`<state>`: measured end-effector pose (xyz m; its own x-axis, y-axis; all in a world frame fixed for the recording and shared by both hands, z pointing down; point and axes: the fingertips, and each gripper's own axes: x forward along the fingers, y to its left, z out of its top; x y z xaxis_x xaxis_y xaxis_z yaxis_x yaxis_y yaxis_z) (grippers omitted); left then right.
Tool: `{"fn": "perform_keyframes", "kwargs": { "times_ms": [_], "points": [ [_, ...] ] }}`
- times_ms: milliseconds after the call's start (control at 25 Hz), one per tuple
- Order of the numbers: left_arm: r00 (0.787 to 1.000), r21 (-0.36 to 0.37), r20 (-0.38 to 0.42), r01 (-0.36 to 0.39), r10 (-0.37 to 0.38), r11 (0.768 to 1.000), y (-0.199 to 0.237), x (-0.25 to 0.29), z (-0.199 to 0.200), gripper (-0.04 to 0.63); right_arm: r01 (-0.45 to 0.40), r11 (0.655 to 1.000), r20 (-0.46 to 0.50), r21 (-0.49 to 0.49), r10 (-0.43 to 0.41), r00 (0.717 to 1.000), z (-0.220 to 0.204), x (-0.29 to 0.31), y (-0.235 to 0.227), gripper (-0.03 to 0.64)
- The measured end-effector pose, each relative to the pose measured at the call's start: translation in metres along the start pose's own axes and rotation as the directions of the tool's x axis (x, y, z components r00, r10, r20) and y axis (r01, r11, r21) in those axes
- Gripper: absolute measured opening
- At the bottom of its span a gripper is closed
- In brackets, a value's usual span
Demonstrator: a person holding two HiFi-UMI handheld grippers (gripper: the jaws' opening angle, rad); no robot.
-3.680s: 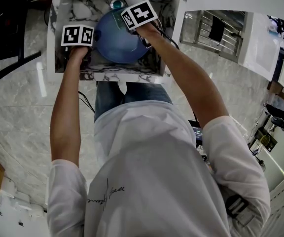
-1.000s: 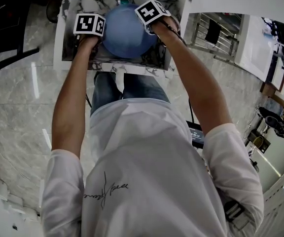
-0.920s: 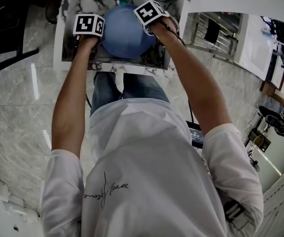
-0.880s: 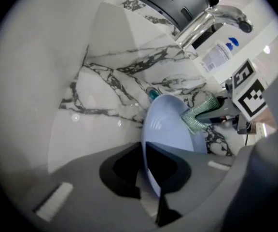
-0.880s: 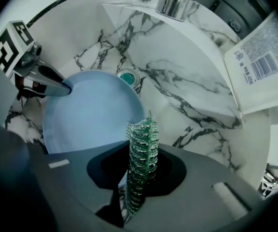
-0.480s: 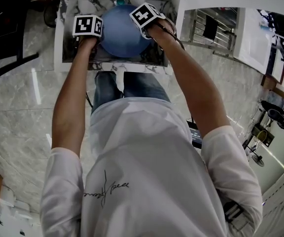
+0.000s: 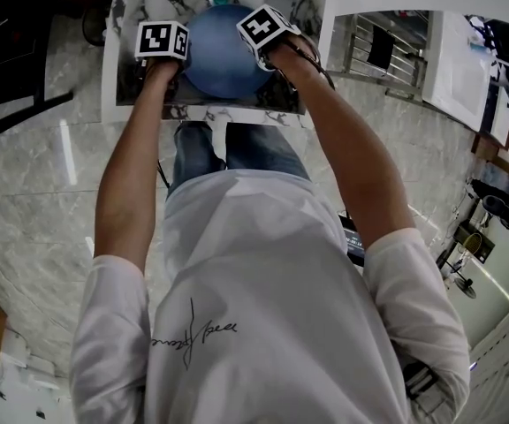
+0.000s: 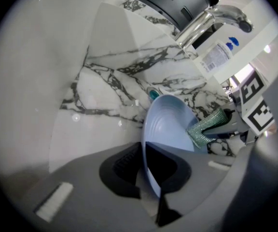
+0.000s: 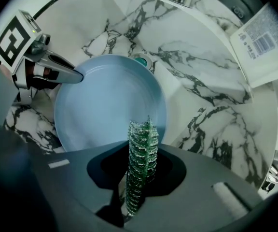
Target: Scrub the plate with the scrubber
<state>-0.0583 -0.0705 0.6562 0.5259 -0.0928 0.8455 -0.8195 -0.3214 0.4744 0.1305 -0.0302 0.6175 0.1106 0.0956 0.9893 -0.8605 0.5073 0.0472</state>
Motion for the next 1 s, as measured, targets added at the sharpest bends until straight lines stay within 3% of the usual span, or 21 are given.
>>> {"fn": "perform_keyframes", "kwargs": {
  "times_ms": [200, 720, 1000],
  "points": [
    [1.000, -0.001, -0.001, 0.001, -0.001, 1.000, 0.000, 0.001, 0.000, 0.079, -0.003, 1.000, -0.005, 0.011, 0.003, 1.000, -0.005, -0.001, 0.003, 0.064],
    [1.000, -0.003, -0.003, 0.001, -0.001, 1.000, 0.000, 0.001, -0.001, 0.080, -0.134, 0.982, -0.001, 0.134, 0.136, 0.991, -0.023, 0.000, 0.027, 0.064],
    [1.000, -0.001, -0.003, -0.001, 0.001, 1.000, 0.001, 0.001, 0.000, 0.080, -0.166, 0.972, 0.014, 0.168, 0.166, 0.986, -0.026, 0.002, 0.033, 0.064]
  ]
}}
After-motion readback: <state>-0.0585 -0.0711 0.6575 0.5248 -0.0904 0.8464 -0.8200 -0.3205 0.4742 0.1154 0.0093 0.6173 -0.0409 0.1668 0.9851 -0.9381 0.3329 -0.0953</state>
